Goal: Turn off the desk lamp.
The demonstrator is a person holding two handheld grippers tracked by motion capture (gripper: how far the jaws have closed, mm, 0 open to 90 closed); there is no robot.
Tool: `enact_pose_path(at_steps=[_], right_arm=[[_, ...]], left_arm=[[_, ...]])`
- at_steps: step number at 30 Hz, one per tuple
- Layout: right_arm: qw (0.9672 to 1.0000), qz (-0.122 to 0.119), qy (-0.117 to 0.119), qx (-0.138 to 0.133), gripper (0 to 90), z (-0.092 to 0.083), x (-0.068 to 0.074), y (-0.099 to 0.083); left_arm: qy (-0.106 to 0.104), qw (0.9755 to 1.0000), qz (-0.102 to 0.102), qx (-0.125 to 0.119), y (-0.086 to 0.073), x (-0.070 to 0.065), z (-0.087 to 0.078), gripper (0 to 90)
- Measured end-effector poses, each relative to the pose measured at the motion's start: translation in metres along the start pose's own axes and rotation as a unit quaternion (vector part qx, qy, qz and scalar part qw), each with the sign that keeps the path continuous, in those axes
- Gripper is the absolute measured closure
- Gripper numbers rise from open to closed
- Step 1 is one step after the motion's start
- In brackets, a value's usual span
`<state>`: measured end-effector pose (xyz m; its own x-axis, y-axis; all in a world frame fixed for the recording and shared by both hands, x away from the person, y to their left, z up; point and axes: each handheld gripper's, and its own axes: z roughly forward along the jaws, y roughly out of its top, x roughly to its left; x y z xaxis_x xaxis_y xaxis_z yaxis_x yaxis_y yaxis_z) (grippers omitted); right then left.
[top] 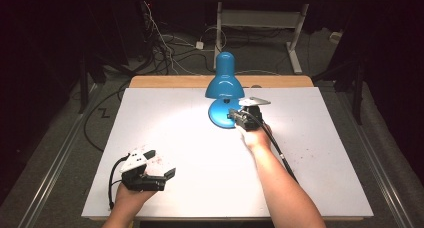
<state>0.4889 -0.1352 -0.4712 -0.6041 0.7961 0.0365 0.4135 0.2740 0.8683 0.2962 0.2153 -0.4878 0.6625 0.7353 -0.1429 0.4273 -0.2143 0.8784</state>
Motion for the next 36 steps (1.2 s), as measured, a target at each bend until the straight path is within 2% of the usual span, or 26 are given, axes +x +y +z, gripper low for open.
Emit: enact_pose_path(at_steps=[13,28,36], right_arm=[[0.9999,0.004,-0.003,0.014,90.0,0.0070,-0.0016,-0.0035],[0.9999,0.005,0.002,0.009,90.0,0.0085,-0.0024,-0.0042],[1.0000,-0.002,-0.002,0.007,90.0,0.0098,-0.0009,-0.0048]], left_arm=[[0.000,1.0000,0.000,0.000,-0.0001,0.0007,-0.0004,0.5],[0.000,1.0000,-0.002,-0.002,0.0000,0.0004,-0.0016,0.5],[-0.001,1.0000,-0.002,-0.002,0.0000,0.0006,-0.0017,0.5]])
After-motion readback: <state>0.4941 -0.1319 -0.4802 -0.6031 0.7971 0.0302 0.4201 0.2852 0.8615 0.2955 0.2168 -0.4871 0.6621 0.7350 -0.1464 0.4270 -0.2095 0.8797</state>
